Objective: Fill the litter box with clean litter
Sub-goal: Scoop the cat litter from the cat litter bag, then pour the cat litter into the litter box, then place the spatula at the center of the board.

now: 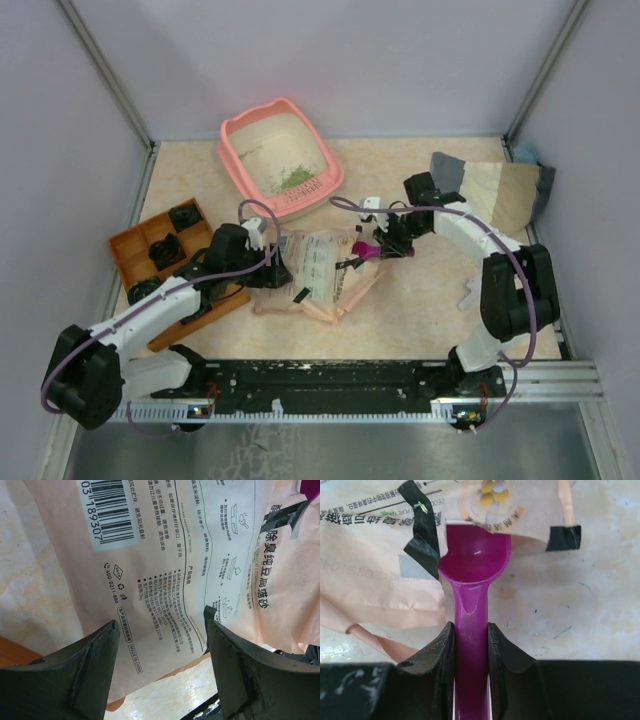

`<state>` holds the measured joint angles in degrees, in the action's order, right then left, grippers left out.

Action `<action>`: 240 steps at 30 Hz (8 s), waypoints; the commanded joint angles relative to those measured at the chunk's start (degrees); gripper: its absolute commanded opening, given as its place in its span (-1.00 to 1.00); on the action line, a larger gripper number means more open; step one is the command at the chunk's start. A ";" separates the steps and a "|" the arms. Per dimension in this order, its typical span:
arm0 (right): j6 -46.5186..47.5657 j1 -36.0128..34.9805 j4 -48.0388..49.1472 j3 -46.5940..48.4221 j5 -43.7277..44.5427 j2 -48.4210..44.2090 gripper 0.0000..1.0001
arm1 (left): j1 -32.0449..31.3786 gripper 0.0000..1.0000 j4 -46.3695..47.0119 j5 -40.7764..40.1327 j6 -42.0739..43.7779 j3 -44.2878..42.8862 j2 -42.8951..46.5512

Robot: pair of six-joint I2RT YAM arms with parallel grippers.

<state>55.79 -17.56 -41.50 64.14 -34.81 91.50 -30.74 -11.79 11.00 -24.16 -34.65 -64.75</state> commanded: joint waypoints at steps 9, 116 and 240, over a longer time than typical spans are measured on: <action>-2.46 7.76 1.41 -3.92 -11.30 -4.95 -1.00 | -0.02 0.52 -2.89 -0.59 0.93 -2.16 -0.46; -31.40 1.54 19.37 10.47 6.61 -9.70 -1.00 | -0.02 0.68 -10.72 -3.32 9.61 -7.40 16.74; -101.91 9.58 7.58 -22.46 82.77 -32.49 -1.00 | -11.66 0.49 -2.63 5.42 6.72 -6.53 14.45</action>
<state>-41.30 -8.88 -35.81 44.05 42.92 61.54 -39.77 -17.06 18.65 -16.93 -39.07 -48.88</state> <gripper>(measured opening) 0.252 0.746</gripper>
